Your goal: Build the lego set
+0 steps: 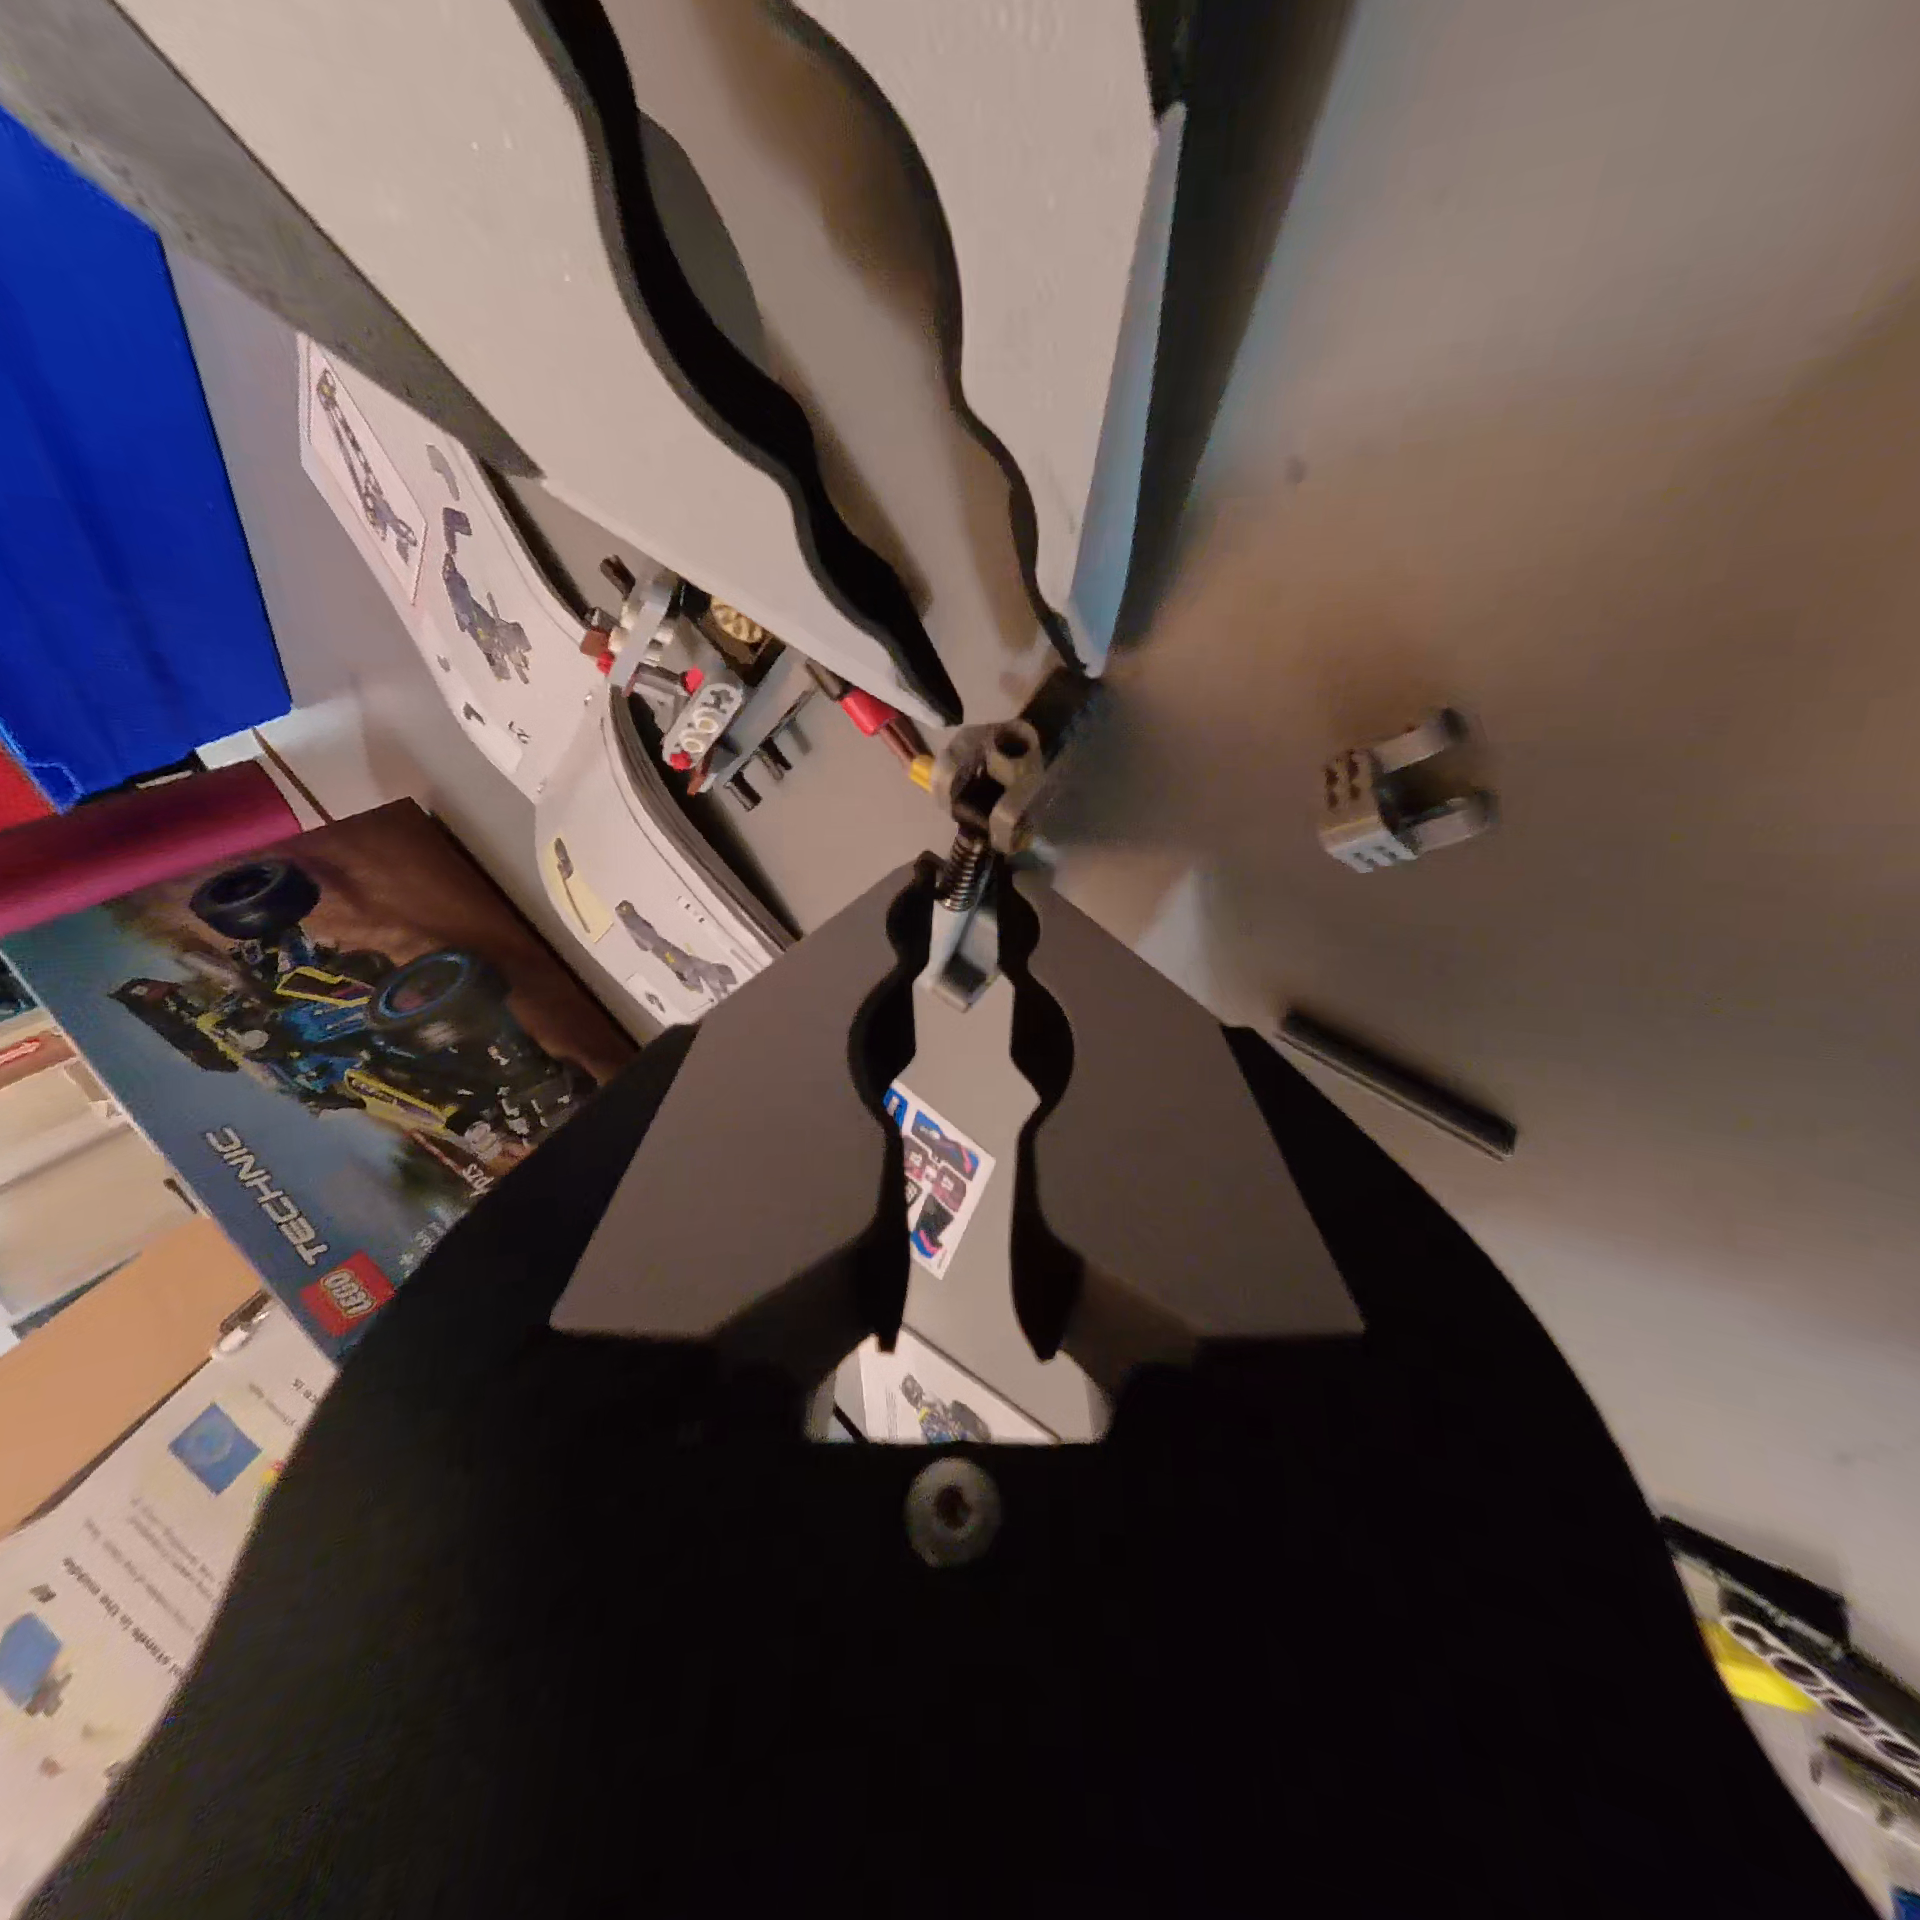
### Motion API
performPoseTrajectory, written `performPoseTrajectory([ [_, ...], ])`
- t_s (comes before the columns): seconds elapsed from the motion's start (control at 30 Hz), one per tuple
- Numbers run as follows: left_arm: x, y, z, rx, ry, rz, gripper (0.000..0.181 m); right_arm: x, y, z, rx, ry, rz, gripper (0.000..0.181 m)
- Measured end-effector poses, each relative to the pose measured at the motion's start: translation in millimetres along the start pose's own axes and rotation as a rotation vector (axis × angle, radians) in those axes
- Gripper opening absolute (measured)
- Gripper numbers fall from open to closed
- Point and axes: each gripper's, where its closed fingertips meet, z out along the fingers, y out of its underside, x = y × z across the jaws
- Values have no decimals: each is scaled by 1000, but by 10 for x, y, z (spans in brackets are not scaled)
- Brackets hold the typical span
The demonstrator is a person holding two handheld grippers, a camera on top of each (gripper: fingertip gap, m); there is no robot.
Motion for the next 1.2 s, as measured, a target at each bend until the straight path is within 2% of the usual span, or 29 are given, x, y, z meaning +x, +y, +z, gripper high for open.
performPoseTrajectory([
  [0.17,-46,10,-25,49,-5,-85,5,53,-64,-9,26,-1,92,21],
  [0.3,-13,-11,-54,116,28,-161,5,91,-12,24,0,-21,131,8],
  [0.47,-32,-15,-111,191,36,-232,4,123,0,24,-5,25,92,7],
  [0.7,-43,-29,-174,383,71,-424,3,92,69,55,-37,10,33,7],
  [1.2,-67,0,-102,294,36,-363,8,13,58,30,-48,-83,166,8],
])
